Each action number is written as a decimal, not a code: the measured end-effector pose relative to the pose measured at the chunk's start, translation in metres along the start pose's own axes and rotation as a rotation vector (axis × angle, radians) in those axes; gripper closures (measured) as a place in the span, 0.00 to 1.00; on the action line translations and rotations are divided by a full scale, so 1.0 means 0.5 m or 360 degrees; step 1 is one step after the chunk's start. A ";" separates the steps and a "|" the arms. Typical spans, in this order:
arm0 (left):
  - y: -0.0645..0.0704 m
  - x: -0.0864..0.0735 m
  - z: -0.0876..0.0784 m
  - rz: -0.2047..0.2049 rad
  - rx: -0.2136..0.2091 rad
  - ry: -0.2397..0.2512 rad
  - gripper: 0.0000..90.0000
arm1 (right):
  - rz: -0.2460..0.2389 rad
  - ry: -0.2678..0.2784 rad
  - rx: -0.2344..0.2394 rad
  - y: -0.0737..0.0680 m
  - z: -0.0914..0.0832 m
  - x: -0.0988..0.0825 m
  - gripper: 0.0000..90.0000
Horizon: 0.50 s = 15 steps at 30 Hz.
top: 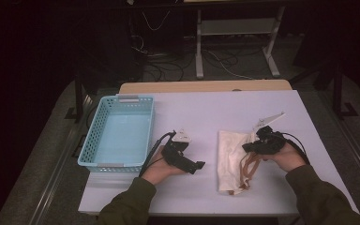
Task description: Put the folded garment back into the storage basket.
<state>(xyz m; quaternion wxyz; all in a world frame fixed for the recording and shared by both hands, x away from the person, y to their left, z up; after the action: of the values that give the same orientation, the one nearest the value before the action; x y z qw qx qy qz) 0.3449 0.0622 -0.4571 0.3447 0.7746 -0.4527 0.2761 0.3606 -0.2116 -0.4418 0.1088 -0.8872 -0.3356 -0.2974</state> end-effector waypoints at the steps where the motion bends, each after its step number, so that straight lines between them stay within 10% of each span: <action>1: 0.000 0.000 0.000 0.0000 0.0000 -0.0001 0.00 | 0.0007 -0.0005 -0.0005 0.003 -0.002 -0.003 0.98; 15: 0.000 0.001 0.000 -0.0005 0.0003 -0.0001 0.00 | 0.0083 0.0034 -0.0012 0.026 -0.031 -0.026 0.98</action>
<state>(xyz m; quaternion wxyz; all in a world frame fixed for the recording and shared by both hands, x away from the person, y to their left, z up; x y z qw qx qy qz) 0.3451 0.0619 -0.4570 0.3441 0.7757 -0.4514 0.2758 0.3541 -0.2344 -0.4372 0.1170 -0.8928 -0.3100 -0.3053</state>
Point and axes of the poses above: each handheld gripper's, and its own axes: z roughly forward along the jaws, x roughly out of its top, y roughly to its right, the point moved 4 cm from there along z, roughly forward along the jaws, and after that the axes turned 12 degrees about -x, right-handed, at the moved point
